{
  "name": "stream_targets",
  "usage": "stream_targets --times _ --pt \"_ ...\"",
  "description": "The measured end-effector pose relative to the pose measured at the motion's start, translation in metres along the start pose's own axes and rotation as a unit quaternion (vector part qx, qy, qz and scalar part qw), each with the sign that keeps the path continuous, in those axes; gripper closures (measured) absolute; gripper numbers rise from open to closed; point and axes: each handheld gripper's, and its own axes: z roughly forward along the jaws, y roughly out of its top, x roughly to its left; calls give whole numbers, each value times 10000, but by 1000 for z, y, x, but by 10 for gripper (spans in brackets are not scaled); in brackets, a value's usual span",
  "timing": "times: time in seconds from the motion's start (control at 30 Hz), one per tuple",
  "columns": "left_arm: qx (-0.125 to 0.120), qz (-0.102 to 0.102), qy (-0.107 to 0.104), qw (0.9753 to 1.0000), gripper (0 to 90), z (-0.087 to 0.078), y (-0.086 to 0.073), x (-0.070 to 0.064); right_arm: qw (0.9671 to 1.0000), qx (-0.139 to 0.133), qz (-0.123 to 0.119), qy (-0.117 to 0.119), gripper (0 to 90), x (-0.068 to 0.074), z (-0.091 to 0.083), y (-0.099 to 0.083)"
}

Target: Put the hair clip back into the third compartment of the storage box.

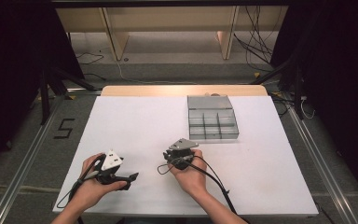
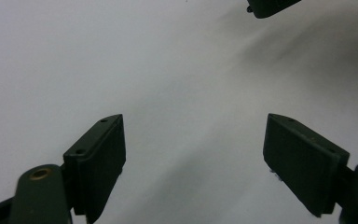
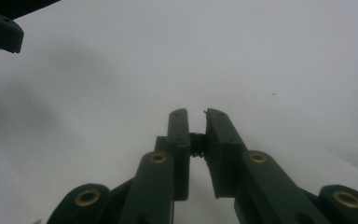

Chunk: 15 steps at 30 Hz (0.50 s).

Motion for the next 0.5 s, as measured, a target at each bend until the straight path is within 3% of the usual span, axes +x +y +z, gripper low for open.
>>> stream_targets --times 0.5 --pt "3 0 1 10000 207 0 0 0 10000 -23 39 -88 809 -8 -6 1"
